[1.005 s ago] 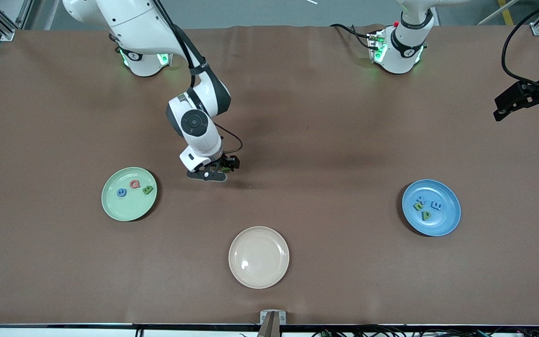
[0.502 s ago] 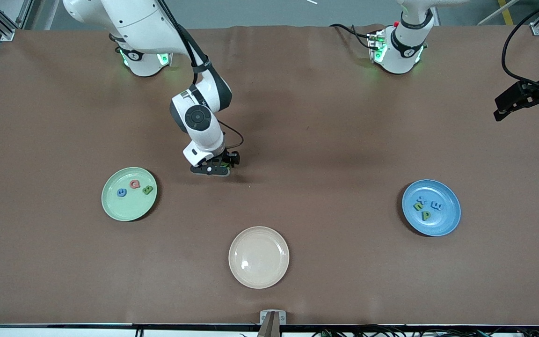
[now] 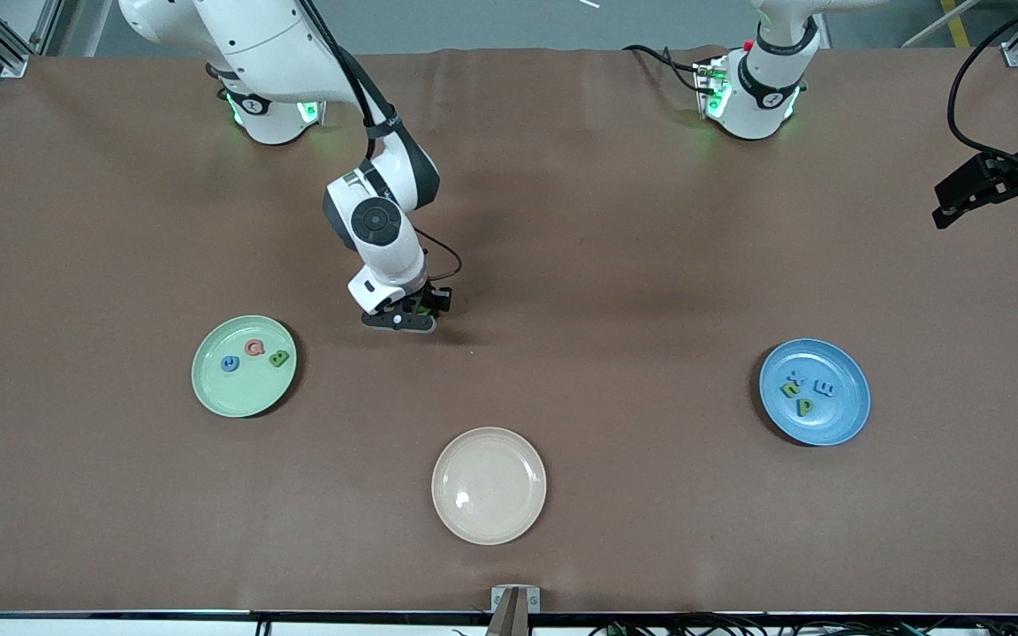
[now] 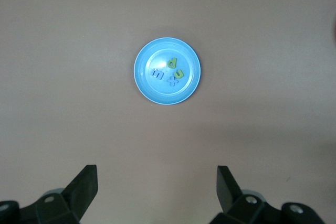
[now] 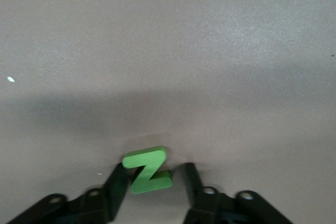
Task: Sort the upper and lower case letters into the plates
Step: 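Carry the green Z into the green plate and open the right gripper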
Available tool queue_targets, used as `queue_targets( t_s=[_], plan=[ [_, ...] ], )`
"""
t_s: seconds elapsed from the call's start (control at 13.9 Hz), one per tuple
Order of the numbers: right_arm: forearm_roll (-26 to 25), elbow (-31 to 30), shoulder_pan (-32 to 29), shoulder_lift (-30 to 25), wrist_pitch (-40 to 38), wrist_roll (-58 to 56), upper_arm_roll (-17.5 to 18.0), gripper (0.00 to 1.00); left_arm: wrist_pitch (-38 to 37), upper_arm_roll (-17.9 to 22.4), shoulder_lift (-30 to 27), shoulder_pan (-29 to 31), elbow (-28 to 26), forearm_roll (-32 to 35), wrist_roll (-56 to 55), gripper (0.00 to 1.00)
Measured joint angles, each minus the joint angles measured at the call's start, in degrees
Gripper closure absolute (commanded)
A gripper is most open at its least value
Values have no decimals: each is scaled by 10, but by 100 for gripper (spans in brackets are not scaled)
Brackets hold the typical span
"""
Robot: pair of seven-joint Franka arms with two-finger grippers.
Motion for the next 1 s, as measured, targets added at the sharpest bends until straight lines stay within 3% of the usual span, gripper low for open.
queue_targets(
  t_s=[0.07, 0.14, 0.36, 0.57, 1.0],
  plan=[
    [0, 0, 0, -2, -2, 1, -1, 96, 0, 0, 0, 0, 0, 0, 0, 0],
    [0, 0, 0, -2, -2, 2, -1, 99, 0, 0, 0, 0, 0, 0, 0, 0],
    [1, 2, -1, -2, -6, 4, -5, 100, 0, 0, 0, 0, 0, 0, 0, 0],
    [0, 46, -23, -2, -94, -4, -14, 100, 0, 0, 0, 0, -1, 0, 0, 0],
    [0, 145, -142, -15, -244, -161, -19, 100, 0, 0, 0, 0, -2, 0, 0, 0]
  ],
)
